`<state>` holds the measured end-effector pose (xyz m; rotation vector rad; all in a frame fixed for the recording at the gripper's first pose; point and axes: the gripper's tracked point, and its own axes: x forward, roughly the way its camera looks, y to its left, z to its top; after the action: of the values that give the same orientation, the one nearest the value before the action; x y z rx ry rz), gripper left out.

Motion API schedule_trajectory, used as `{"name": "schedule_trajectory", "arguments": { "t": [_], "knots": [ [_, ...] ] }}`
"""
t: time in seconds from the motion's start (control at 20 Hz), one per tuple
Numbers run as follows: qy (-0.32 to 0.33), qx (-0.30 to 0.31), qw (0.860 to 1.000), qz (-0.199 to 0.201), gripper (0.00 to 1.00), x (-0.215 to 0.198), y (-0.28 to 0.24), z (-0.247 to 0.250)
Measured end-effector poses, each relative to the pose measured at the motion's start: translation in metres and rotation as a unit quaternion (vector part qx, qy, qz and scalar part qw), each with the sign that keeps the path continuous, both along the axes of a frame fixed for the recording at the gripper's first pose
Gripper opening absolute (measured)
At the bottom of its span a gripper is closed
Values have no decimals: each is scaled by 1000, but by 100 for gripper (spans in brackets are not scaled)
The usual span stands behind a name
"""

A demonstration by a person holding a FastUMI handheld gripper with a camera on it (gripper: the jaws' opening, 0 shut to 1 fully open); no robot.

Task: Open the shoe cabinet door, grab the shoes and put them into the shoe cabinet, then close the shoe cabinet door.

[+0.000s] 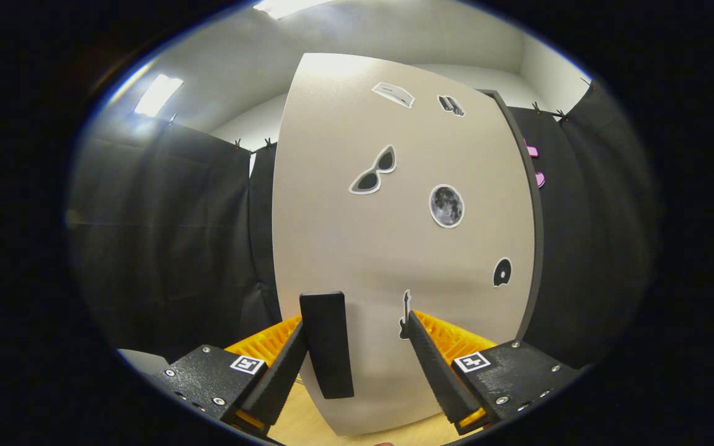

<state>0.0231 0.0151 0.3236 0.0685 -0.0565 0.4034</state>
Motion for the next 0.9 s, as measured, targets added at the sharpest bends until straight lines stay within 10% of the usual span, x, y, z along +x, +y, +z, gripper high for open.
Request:
{"name": "schedule_trajectory", "arguments": {
  "t": [0.9],
  "knots": [
    [5,-5,1000,-16,95,40,34,3]
  ]
}}
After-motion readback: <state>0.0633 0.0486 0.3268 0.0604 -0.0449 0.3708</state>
